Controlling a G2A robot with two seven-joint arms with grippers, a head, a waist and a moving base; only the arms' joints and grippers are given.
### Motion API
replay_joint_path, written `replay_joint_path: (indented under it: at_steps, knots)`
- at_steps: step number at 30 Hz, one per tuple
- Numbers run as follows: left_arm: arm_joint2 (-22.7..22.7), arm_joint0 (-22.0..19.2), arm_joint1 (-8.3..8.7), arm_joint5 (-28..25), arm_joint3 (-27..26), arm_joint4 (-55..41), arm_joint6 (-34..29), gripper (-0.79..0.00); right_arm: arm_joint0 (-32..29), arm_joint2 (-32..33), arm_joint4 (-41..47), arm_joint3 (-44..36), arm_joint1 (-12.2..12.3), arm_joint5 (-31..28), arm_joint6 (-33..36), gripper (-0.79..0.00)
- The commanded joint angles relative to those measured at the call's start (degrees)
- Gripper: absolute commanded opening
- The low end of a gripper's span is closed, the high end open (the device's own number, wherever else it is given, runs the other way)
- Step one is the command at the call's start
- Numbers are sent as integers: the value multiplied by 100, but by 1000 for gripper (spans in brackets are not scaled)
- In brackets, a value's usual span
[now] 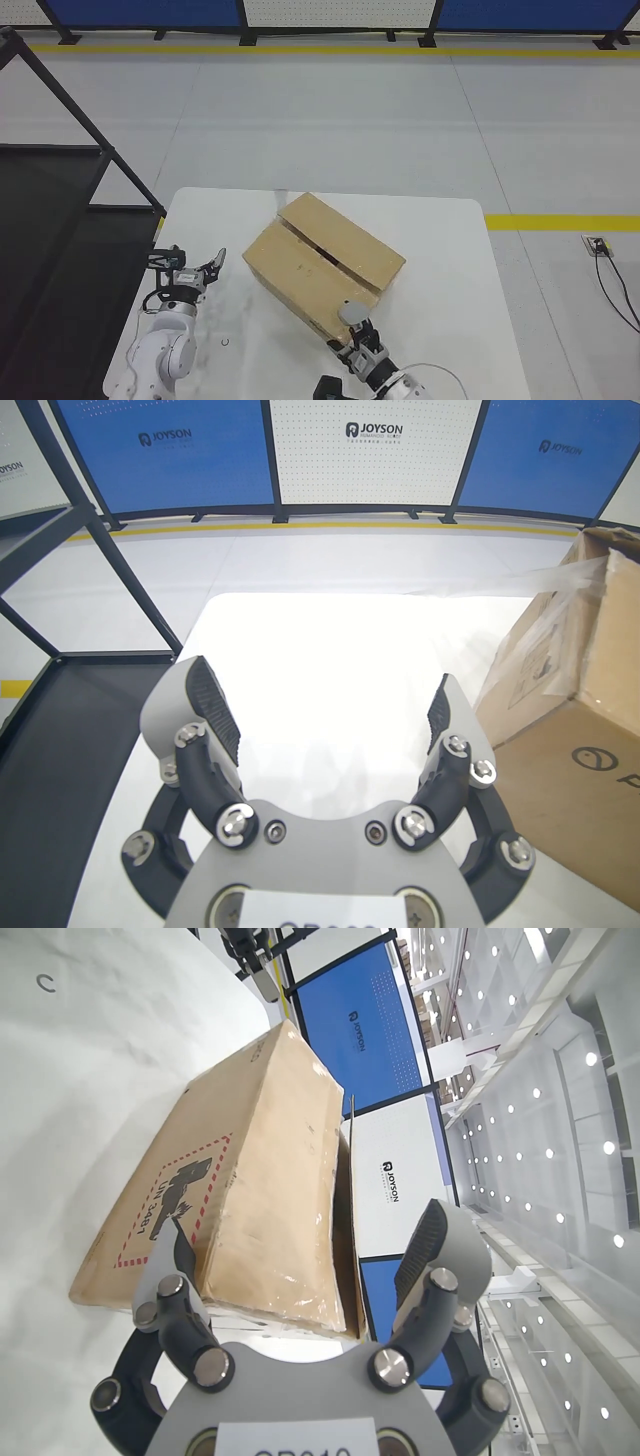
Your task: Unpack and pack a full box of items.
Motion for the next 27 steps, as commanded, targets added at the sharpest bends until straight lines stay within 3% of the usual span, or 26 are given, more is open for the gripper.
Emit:
replay_joint_path:
  at_steps: [1,12,16,18,22,27]
  knots:
    - [50,-103,-10,19,109,39,-22,0,-12,99,113,8,5,27,-16,0]
    - [312,-426,-25,-213,468,517,-13,0,-180,607,804,16,26,244,-54,0]
    - [391,-459,-21,-429,538,666,77,0,-314,840,1507,-70,42,179,-415,0]
    - [428,-451,-15,-539,549,764,139,0,-386,985,2347,-137,61,-161,-1067,0]
    - [490,-393,1,-798,550,941,386,0,-333,1598,3979,81,182,-1718,-2823,0]
    - [534,-330,22,-1003,567,1152,639,0,-322,1639,4027,98,192,-1817,-2919,0]
